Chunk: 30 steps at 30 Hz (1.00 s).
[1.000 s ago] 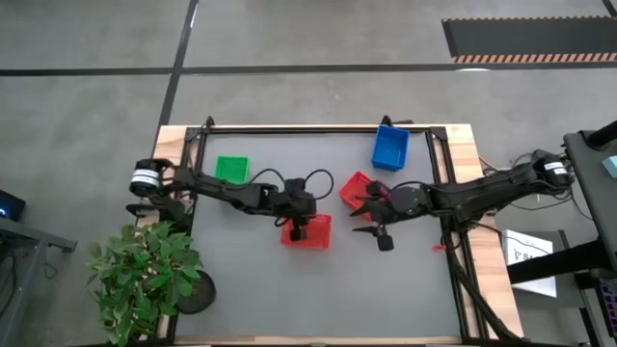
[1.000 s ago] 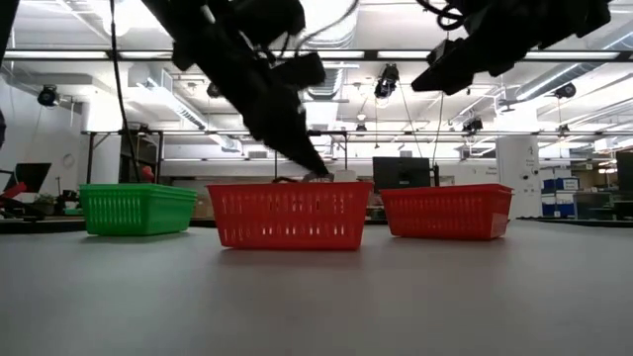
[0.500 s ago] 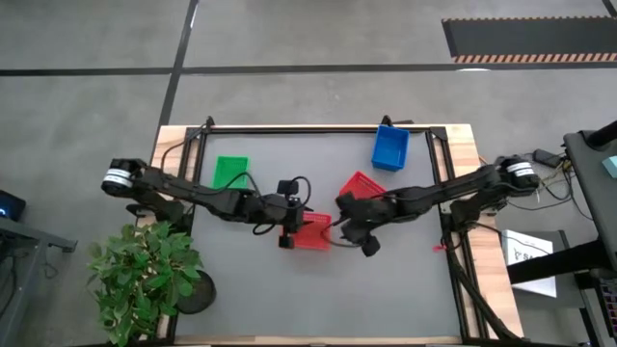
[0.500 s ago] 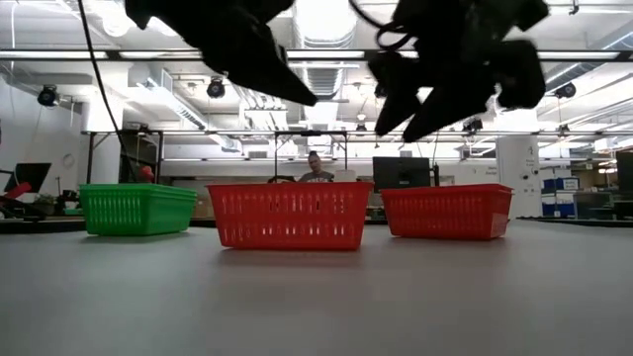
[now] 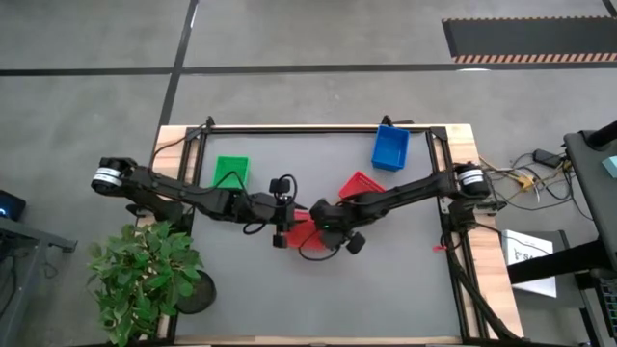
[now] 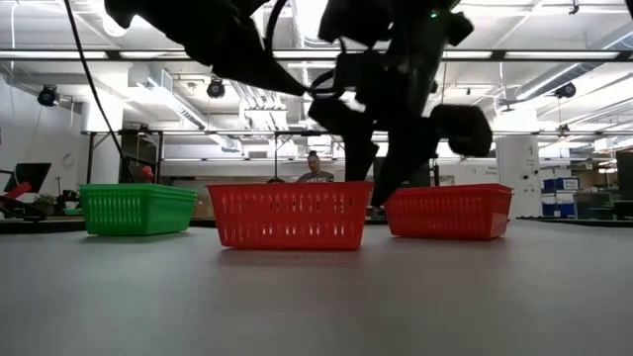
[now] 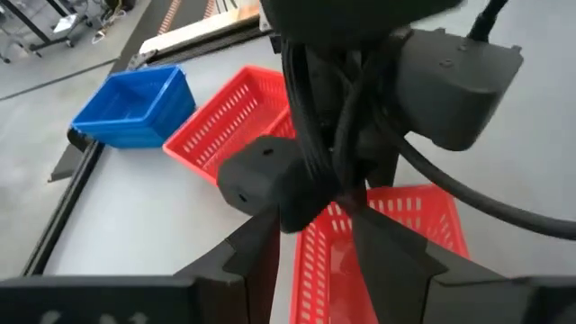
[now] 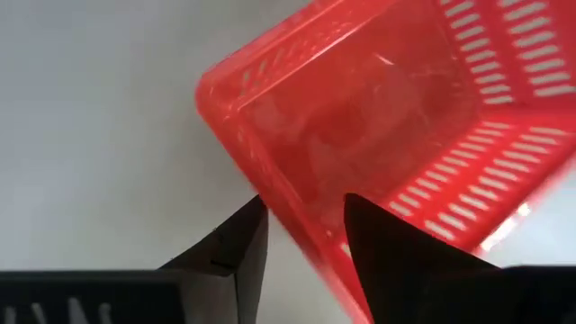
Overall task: Stack baskets by color
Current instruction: Stack the bottom red basket on the stacked red baskets
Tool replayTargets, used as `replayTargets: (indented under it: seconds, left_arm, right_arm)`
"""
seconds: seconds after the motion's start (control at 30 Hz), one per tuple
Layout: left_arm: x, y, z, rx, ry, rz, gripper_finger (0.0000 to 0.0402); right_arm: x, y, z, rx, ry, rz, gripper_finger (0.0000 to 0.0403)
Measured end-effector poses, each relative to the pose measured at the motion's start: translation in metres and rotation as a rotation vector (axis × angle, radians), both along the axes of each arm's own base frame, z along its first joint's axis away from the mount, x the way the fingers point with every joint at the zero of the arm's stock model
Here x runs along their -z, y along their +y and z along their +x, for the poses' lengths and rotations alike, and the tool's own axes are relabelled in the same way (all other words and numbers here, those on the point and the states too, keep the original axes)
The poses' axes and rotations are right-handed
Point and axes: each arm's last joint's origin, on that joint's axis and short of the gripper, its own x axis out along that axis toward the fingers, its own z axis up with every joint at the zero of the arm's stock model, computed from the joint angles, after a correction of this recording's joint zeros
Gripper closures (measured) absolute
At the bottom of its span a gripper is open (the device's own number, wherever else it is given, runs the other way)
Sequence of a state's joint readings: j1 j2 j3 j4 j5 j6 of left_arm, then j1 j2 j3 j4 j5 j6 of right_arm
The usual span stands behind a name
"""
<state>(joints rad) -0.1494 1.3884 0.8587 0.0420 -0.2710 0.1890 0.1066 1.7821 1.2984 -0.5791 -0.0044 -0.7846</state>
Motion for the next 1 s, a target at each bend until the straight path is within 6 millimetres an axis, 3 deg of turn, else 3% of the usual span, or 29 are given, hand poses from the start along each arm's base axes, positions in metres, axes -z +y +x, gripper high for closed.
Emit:
replayTargets:
  seconds: [0.17,0.37,0.7,1.0]
  left_arm:
    - [0.001,-0.001,-0.001,0.004,0.007,0.001,0.0276]
    - [0.001,-0.001,-0.001,0.004,0.007,0.0,0.0276]
    - [0.001,-0.001,-0.001,-0.039,0.001,0.026,0.0276]
    - [-0.02,-0.01,-0.015,-0.066,-0.08,0.051,0.0276]
  right_arm:
    - [0.013,0.001,0.011,-0.036,0.048,-0.018,0.0297]
    - [0.014,0.001,0.013,-0.078,0.059,-0.034,0.0384]
    - [-0.015,0.012,-0.001,-0.01,0.043,-0.003,0.0394]
    - [-0.058,0.006,-0.037,0.189,0.082,0.021,0.0394]
